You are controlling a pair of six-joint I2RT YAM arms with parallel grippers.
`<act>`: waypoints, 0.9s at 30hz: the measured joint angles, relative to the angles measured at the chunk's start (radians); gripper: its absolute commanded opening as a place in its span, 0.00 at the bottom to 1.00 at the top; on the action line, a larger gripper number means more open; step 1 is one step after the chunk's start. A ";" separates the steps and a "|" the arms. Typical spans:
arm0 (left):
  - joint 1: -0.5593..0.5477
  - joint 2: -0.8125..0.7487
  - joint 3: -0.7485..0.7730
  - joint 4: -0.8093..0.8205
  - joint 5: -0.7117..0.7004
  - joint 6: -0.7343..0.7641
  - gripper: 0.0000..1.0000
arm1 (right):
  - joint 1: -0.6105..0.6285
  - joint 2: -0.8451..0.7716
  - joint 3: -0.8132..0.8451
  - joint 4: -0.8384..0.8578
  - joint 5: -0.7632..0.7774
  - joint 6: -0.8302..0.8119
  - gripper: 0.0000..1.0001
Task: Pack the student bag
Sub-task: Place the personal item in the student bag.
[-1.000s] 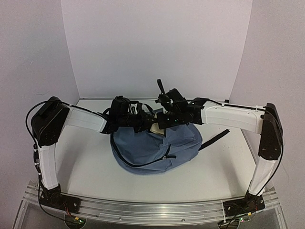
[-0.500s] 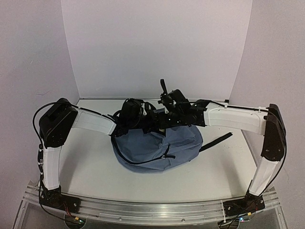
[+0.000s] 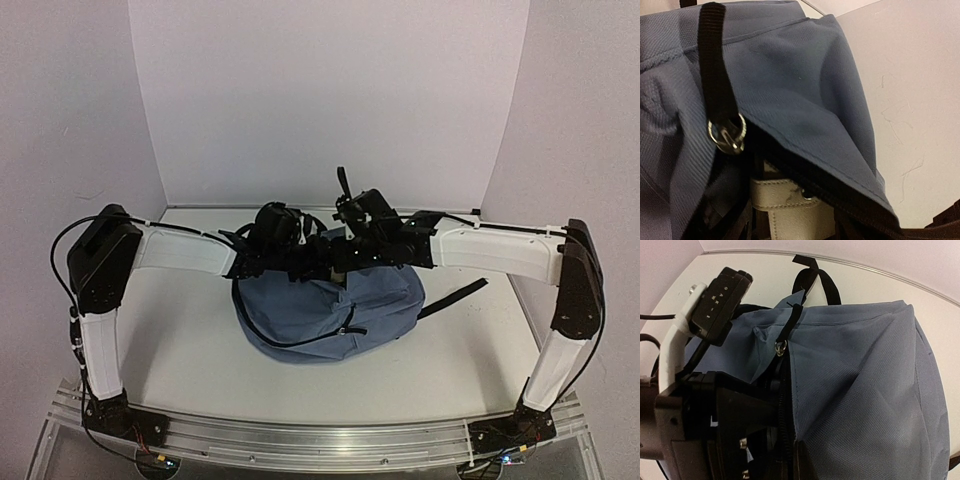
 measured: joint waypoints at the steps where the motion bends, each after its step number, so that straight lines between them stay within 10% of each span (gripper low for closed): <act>1: -0.004 -0.010 0.000 -0.014 -0.004 0.008 0.53 | 0.000 0.000 0.000 0.001 -0.001 0.000 0.00; 16: -0.023 0.023 0.053 -0.057 0.019 0.088 0.43 | 0.002 -0.001 -0.005 0.001 -0.008 0.000 0.00; 27: -0.014 -0.195 -0.072 -0.177 0.003 0.178 0.71 | 0.027 -0.074 -0.010 0.001 -0.077 -0.001 0.40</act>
